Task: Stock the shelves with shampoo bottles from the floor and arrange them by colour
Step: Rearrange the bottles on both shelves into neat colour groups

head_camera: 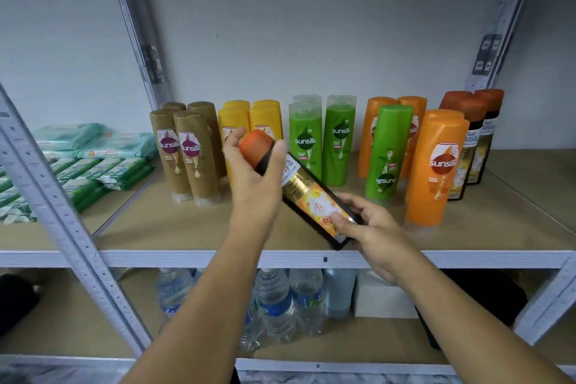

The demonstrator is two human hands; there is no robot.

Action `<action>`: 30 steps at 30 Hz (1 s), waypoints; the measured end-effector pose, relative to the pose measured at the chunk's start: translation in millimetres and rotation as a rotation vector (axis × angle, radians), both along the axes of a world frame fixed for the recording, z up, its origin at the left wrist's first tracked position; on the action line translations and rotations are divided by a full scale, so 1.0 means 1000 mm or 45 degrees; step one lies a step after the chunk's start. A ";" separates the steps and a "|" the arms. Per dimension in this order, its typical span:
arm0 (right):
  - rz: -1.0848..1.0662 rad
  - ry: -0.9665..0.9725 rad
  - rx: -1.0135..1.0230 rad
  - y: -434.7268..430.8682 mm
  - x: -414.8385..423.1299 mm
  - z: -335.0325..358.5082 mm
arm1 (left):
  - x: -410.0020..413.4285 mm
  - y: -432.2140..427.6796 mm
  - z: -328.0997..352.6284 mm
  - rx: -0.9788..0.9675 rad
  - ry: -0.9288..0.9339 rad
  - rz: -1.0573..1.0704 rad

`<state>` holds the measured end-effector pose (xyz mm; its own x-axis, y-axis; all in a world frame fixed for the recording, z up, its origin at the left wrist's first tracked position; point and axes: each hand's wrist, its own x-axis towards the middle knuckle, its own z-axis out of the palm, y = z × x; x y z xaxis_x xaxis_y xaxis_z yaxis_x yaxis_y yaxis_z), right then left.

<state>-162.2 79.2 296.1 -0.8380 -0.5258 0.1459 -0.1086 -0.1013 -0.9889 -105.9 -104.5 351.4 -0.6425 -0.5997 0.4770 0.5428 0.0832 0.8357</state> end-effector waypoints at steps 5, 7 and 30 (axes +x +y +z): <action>-0.040 0.023 -0.018 -0.004 -0.006 -0.008 | -0.017 0.018 -0.021 -0.283 -0.158 -0.228; -0.027 0.059 0.039 -0.001 -0.008 -0.009 | -0.022 0.023 -0.025 -0.356 -0.163 -0.241; -0.414 0.438 0.424 0.012 -0.016 -0.012 | -0.040 0.019 -0.066 -1.011 -0.628 -0.276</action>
